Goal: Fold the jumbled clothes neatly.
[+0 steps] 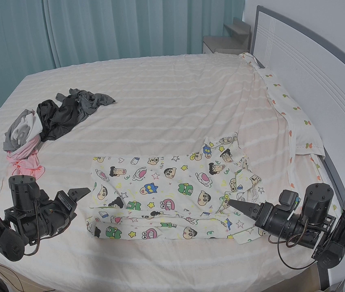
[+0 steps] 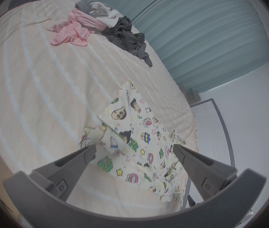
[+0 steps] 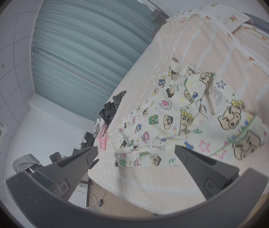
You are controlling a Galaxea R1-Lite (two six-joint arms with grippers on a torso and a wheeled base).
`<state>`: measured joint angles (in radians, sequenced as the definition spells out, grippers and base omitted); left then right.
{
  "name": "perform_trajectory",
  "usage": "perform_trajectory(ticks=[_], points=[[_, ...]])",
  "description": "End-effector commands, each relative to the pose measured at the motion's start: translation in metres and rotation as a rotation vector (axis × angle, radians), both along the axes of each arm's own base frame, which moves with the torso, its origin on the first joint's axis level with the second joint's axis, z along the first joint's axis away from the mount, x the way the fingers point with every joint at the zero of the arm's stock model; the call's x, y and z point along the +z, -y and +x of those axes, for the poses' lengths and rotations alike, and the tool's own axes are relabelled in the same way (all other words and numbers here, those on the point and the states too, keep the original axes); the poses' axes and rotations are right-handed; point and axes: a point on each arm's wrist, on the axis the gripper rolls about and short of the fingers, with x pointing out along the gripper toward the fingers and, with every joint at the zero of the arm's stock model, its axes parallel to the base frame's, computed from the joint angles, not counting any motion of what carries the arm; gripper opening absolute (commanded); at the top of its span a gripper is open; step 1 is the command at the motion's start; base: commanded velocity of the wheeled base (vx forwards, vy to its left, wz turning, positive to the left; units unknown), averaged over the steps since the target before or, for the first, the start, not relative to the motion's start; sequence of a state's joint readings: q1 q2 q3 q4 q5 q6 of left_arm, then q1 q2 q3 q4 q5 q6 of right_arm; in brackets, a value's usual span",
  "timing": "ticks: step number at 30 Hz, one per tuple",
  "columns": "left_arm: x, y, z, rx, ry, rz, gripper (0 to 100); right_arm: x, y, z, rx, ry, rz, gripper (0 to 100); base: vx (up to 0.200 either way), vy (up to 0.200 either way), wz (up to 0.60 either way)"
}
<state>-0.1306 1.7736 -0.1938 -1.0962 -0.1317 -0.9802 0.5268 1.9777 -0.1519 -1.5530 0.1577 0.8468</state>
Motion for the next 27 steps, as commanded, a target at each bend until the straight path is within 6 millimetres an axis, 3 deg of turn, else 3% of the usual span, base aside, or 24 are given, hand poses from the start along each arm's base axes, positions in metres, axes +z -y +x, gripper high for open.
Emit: perform_trajectory(ticks=[1,8,15,19,27], points=[[-0.002,0.000,0.002,0.022,-0.002,0.015,100,0.000,0.000,0.000,0.002,0.005,0.001,100,0.000,0.000,0.00],[-0.004,-0.001,0.012,0.004,0.024,0.133,100,0.000,0.000,-0.001,0.006,0.010,-0.006,100,0.000,0.000,0.00],[-0.002,-0.010,0.043,-0.020,0.078,0.277,100,-0.002,0.001,-0.002,0.011,0.016,-0.031,100,0.000,0.000,0.00],[-0.012,-0.032,0.083,-0.022,0.018,0.410,100,-0.002,0.001,-0.002,0.010,0.014,-0.032,100,0.000,0.000,0.00],[-0.028,-0.055,0.137,-0.054,-0.087,0.492,100,-0.008,0.004,-0.001,0.004,0.001,-0.056,100,0.000,0.000,0.00]])
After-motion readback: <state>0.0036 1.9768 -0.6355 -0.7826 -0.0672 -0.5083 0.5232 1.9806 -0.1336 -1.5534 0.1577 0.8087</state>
